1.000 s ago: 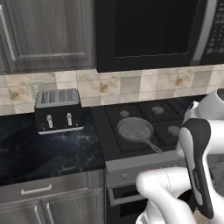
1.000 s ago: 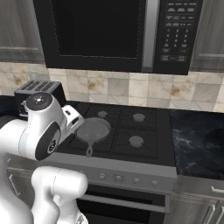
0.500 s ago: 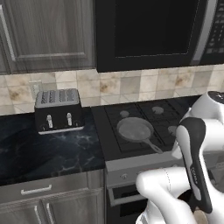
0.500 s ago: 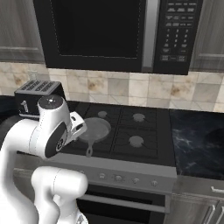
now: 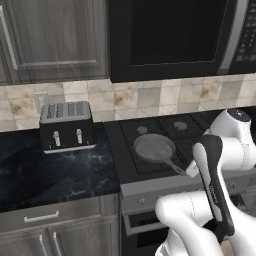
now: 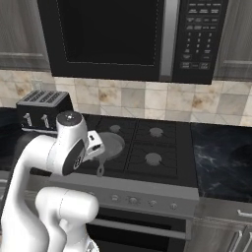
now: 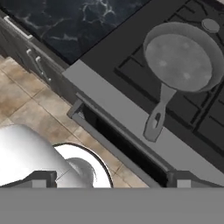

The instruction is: Move the pot and pan from the stove into the sink.

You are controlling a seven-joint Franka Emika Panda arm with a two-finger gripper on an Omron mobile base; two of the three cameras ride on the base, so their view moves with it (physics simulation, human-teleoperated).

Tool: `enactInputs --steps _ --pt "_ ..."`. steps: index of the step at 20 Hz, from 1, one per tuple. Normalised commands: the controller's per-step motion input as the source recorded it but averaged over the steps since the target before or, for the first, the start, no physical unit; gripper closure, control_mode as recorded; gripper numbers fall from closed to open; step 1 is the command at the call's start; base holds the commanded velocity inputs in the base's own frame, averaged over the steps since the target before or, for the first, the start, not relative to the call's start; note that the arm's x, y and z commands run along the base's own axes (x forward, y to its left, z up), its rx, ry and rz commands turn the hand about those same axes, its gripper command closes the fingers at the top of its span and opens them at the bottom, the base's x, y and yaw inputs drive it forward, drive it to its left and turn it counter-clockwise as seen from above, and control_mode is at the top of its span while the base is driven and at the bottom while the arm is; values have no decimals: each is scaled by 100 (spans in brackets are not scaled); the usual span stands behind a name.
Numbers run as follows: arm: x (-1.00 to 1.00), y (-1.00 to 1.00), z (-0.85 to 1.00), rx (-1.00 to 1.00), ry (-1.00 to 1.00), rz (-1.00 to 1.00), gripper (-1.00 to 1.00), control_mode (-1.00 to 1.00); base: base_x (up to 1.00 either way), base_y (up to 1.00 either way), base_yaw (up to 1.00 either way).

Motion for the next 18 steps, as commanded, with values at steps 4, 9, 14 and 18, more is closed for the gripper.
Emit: enactInputs --steps 4,9,14,18 --pt "47 0 -29 -1 0 -28 -100 -100 0 0 0" --pt "34 0 -23 -1 0 -27 -100 -100 0 0 0" --pt "0 0 -3 0 -1 -2 -100 -100 0 0 0" --pt "13 0 -21 0 0 0 -100 -100 0 0 0"
